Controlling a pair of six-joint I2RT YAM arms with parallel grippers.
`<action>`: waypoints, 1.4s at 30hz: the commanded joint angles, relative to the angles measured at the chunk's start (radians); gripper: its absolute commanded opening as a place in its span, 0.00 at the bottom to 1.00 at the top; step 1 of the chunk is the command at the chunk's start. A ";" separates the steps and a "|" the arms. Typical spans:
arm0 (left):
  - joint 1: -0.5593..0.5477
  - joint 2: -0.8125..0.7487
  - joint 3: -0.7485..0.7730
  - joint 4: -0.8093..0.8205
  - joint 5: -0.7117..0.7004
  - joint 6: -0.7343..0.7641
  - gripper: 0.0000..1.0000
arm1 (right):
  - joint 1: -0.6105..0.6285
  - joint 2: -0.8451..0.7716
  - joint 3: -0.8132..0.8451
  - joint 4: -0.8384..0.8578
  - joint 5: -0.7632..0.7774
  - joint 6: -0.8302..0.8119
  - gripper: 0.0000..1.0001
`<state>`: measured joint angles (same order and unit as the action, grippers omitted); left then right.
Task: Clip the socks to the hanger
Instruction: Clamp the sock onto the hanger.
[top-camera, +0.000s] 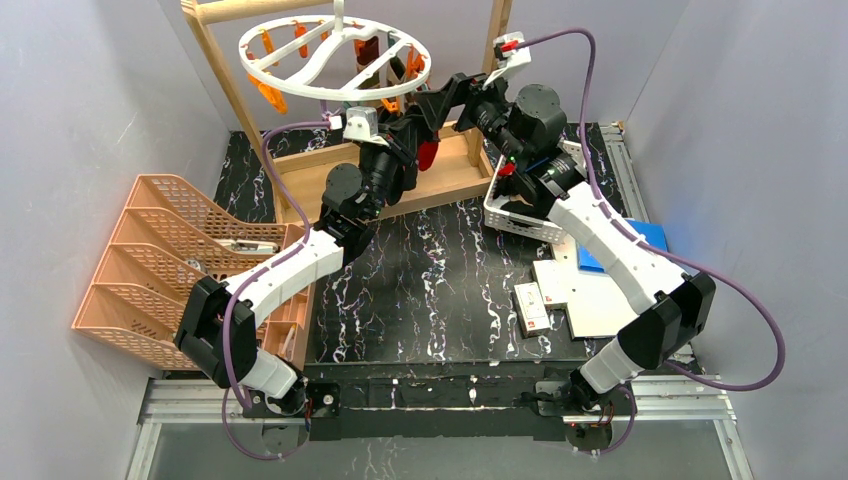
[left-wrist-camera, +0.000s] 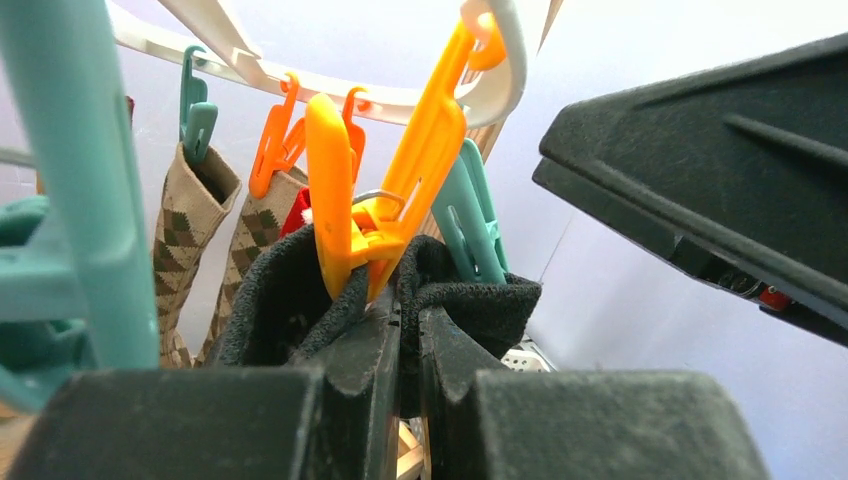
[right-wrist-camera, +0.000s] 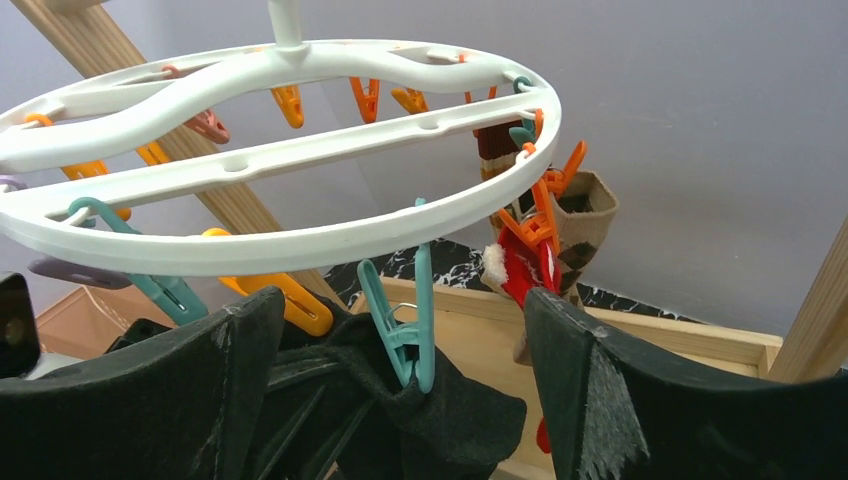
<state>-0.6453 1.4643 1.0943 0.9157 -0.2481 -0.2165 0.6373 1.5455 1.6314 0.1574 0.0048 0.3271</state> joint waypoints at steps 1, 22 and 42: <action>-0.002 -0.038 -0.001 0.029 -0.024 0.010 0.00 | -0.002 -0.016 0.051 -0.004 0.004 0.006 0.95; 0.001 -0.088 -0.063 0.015 -0.056 0.042 0.00 | -0.002 0.072 0.179 -0.138 -0.061 -0.098 0.88; 0.003 -0.107 -0.075 0.002 -0.060 0.072 0.00 | 0.091 0.129 0.254 -0.196 0.050 -0.238 0.86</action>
<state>-0.6453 1.4078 1.0088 0.9005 -0.2836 -0.1577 0.7277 1.6779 1.8301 -0.0677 0.0021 0.1230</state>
